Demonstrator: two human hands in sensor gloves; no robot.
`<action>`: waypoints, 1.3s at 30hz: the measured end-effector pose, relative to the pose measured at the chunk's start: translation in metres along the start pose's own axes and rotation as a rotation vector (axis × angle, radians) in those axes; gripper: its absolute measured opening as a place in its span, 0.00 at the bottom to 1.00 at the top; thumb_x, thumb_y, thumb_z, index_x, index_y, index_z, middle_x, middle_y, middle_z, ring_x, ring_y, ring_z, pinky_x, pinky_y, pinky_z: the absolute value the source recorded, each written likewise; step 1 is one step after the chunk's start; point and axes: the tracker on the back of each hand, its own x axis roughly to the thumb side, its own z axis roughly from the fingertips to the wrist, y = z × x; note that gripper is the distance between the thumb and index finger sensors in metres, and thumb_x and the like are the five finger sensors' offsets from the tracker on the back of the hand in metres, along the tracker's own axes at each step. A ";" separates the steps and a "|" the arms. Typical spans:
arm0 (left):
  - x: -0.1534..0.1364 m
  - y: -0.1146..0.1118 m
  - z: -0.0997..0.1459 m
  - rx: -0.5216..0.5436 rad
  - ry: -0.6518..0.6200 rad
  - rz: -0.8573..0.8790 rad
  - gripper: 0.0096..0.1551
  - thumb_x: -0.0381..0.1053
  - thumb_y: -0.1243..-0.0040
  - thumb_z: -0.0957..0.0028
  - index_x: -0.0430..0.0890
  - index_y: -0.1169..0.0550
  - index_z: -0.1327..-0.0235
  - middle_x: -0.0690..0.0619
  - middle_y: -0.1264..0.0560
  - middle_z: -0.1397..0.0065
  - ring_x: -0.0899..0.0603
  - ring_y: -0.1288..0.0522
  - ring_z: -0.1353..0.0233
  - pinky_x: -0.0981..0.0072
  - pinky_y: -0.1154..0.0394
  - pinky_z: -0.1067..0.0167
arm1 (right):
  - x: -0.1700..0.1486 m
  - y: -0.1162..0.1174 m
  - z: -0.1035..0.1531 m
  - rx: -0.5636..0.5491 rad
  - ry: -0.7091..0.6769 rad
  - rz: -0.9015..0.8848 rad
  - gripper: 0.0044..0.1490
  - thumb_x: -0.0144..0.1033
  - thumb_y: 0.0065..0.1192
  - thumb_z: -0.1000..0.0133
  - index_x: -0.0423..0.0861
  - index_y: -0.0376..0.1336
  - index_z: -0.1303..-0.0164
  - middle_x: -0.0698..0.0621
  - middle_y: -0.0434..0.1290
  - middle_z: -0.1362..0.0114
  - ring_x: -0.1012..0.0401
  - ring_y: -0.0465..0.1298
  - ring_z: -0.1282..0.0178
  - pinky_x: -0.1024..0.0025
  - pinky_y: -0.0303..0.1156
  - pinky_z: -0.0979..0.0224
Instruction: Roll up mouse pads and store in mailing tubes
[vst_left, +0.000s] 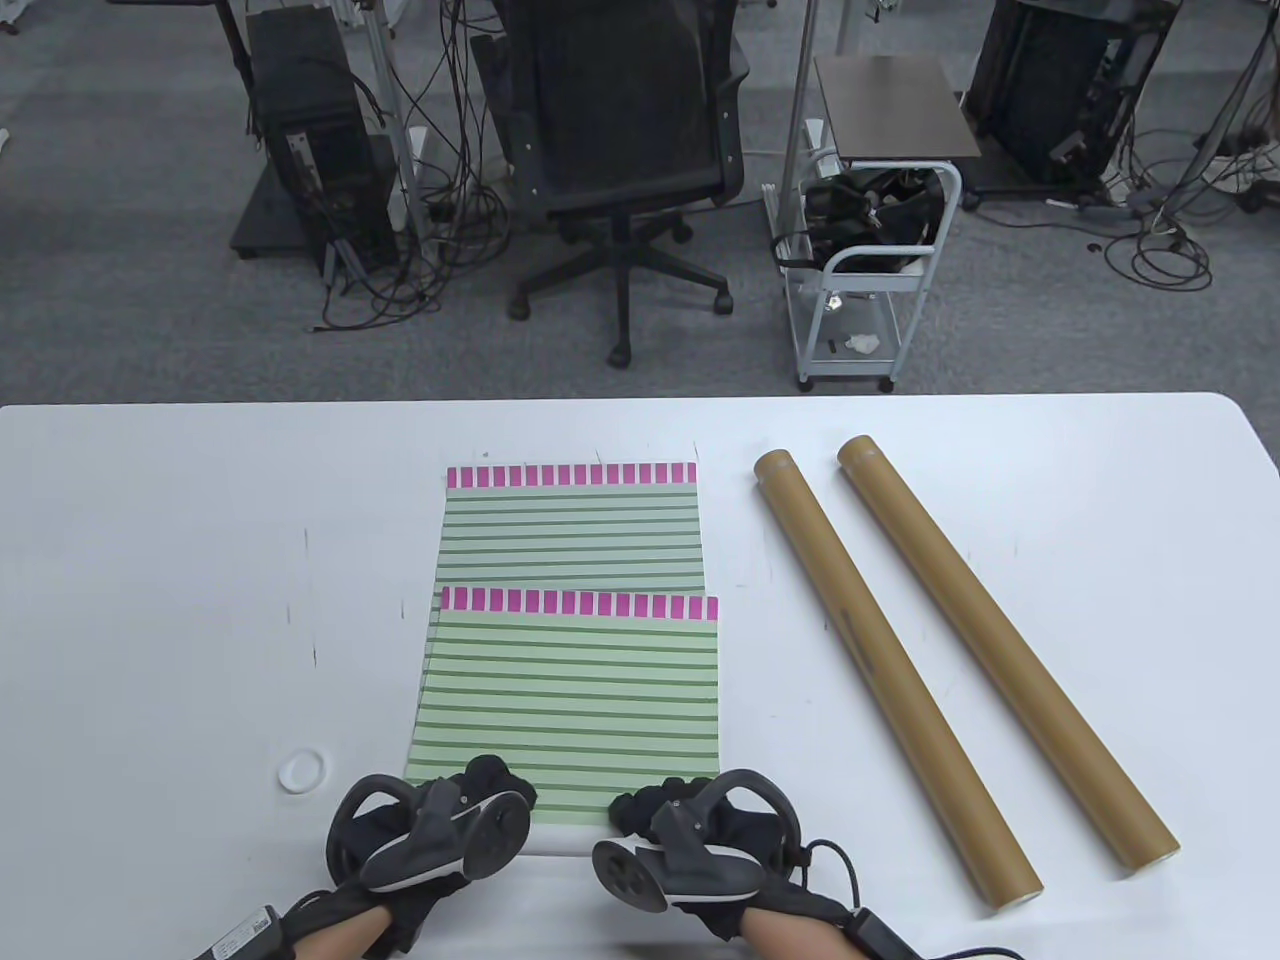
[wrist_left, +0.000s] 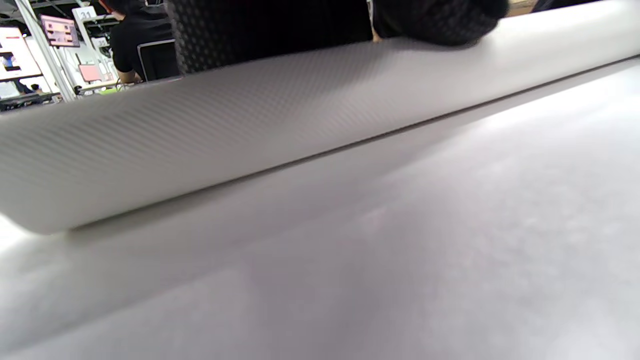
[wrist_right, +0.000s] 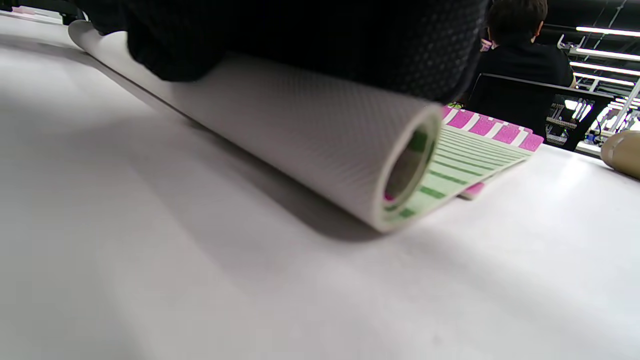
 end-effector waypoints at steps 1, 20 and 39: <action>0.002 0.001 0.001 0.029 0.007 -0.020 0.22 0.55 0.47 0.55 0.63 0.25 0.46 0.59 0.29 0.32 0.52 0.18 0.39 0.68 0.17 0.41 | -0.002 0.001 -0.001 0.002 0.012 -0.026 0.30 0.40 0.58 0.49 0.48 0.68 0.36 0.50 0.79 0.41 0.56 0.80 0.48 0.58 0.76 0.38; -0.003 -0.001 -0.002 0.048 0.056 -0.059 0.24 0.58 0.52 0.56 0.64 0.25 0.45 0.63 0.22 0.39 0.53 0.18 0.42 0.70 0.19 0.42 | 0.007 -0.005 -0.001 0.001 0.002 0.065 0.36 0.45 0.64 0.51 0.48 0.64 0.31 0.49 0.75 0.36 0.55 0.78 0.44 0.57 0.75 0.36; -0.008 -0.002 -0.001 0.053 0.016 -0.065 0.26 0.58 0.50 0.56 0.65 0.27 0.41 0.63 0.22 0.36 0.53 0.20 0.34 0.65 0.22 0.34 | 0.011 -0.002 -0.002 0.056 0.004 0.102 0.38 0.42 0.59 0.47 0.41 0.61 0.25 0.43 0.72 0.31 0.49 0.76 0.38 0.52 0.73 0.33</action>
